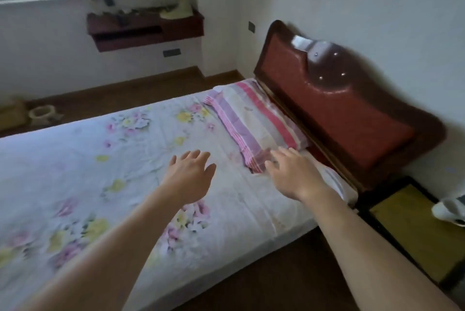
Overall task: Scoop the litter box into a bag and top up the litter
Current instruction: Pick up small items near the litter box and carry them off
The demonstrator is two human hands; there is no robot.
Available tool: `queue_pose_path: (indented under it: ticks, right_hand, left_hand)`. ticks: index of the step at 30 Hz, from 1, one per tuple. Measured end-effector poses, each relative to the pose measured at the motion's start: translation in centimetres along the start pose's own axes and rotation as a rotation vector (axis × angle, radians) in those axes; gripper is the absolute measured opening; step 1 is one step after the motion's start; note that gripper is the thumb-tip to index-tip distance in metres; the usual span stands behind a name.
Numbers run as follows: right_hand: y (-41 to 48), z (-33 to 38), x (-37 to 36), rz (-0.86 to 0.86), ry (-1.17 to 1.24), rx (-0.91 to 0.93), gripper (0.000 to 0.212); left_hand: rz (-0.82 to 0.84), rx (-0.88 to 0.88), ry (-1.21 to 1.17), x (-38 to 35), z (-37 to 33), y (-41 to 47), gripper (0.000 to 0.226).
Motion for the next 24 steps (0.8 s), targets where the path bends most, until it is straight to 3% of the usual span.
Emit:
queue_pose_path:
  ticks: [3,12,18,24]
  right_hand:
    - [3.3,10.2,-2.7,0.036,-0.01,0.134,0.043]
    - [7.5,36.0,-8.5,0.182,-0.117,0.606,0.051]
    - [5.6,51.4,-13.7,0.25,-0.183,1.007,0.049]
    - [-2.4,65.2,-19.0,0.296,-0.205,1.339,0.049]
  left_hand:
    - [-0.045,0.125,0.0,2.3,10.0,-2.5,0.05]
    - [-0.158,0.591,-0.071,6.7,32.2,-14.0,0.049]
    - [-0.211,0.998,-0.169,6.3,41.7,-26.4,0.053]
    - [-0.283,1.344,-0.236,5.3,47.8,-41.0,0.056]
Point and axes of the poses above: each hand's wrist, its own y-axis towards the middle knuckle, its own x-axis out of the back of the hand, z = x × y, the point moved 5 cm from there along y, towards the middle knuckle, and after that the axes turned 8 degrees about x, right-handed, at the moved point
